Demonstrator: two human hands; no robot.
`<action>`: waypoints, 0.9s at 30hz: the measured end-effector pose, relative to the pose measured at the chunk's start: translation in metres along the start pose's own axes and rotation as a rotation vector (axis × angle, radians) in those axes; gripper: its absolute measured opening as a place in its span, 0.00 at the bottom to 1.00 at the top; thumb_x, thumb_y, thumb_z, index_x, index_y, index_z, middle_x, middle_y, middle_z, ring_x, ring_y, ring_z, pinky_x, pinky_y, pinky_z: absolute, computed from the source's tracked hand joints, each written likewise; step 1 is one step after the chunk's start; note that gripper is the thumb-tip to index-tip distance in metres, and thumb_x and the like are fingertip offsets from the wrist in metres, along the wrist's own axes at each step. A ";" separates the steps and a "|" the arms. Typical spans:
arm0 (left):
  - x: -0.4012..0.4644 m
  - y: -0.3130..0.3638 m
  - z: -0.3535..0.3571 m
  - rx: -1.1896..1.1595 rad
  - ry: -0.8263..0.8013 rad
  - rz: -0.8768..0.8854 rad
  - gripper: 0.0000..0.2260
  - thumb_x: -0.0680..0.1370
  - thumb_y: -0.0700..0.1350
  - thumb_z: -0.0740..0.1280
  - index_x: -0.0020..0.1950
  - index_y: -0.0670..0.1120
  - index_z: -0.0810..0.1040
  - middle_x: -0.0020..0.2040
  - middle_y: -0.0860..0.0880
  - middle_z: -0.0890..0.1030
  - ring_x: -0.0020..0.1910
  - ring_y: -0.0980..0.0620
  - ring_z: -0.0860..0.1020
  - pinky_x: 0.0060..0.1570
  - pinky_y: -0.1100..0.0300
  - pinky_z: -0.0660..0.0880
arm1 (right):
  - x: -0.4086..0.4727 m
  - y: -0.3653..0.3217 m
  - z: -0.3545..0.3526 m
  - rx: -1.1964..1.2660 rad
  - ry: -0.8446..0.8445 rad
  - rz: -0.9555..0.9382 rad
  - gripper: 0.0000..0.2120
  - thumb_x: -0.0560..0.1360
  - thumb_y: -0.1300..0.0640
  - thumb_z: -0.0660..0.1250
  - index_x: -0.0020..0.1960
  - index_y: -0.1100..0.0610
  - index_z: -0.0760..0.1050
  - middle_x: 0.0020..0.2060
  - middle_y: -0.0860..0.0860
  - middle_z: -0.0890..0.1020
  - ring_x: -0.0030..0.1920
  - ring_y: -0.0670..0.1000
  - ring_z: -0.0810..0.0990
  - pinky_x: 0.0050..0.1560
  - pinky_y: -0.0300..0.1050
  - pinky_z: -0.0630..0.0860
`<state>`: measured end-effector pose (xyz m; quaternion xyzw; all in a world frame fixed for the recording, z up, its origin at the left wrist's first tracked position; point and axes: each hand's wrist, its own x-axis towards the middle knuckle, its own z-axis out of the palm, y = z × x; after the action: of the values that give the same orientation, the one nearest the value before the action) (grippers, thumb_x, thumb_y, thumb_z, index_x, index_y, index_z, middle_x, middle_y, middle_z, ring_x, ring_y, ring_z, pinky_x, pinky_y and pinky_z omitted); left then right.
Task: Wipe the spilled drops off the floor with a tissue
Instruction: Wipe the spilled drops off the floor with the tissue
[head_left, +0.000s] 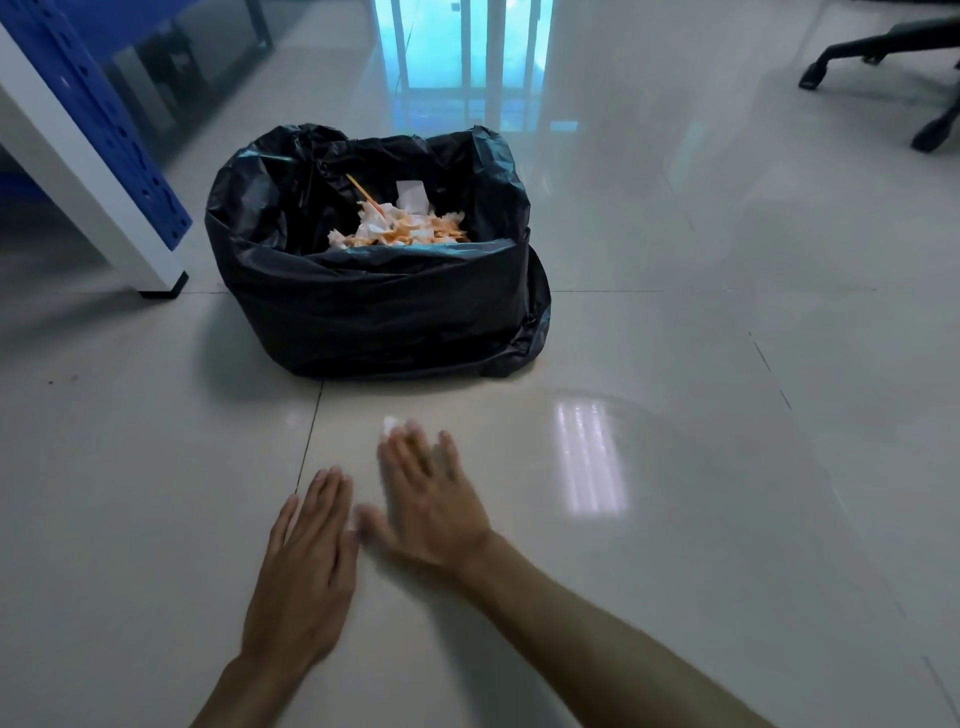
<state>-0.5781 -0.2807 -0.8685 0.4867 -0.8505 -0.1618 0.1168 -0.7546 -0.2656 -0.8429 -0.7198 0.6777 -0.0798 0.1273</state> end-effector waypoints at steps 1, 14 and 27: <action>0.000 -0.002 0.001 0.002 -0.004 0.008 0.27 0.82 0.57 0.38 0.80 0.49 0.52 0.81 0.55 0.54 0.79 0.63 0.48 0.78 0.55 0.46 | -0.008 -0.012 0.005 0.010 -0.010 -0.035 0.39 0.79 0.37 0.38 0.80 0.63 0.50 0.80 0.60 0.52 0.80 0.56 0.44 0.76 0.59 0.34; -0.005 0.003 0.001 0.003 -0.010 -0.014 0.28 0.81 0.58 0.38 0.80 0.50 0.49 0.81 0.56 0.50 0.78 0.65 0.45 0.78 0.55 0.46 | -0.174 0.187 -0.060 -0.275 -0.072 0.462 0.44 0.76 0.31 0.27 0.77 0.52 0.62 0.76 0.52 0.67 0.78 0.58 0.57 0.73 0.60 0.47; -0.001 0.003 0.002 0.037 0.021 0.003 0.28 0.80 0.56 0.39 0.80 0.49 0.50 0.80 0.55 0.52 0.79 0.63 0.47 0.78 0.59 0.43 | -0.038 0.128 -0.047 -0.019 -0.058 0.440 0.43 0.78 0.29 0.41 0.81 0.58 0.44 0.81 0.55 0.45 0.79 0.58 0.37 0.76 0.62 0.35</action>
<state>-0.5804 -0.2778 -0.8697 0.4891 -0.8527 -0.1409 0.1171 -0.8927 -0.2376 -0.8333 -0.5577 0.8152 -0.0230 0.1542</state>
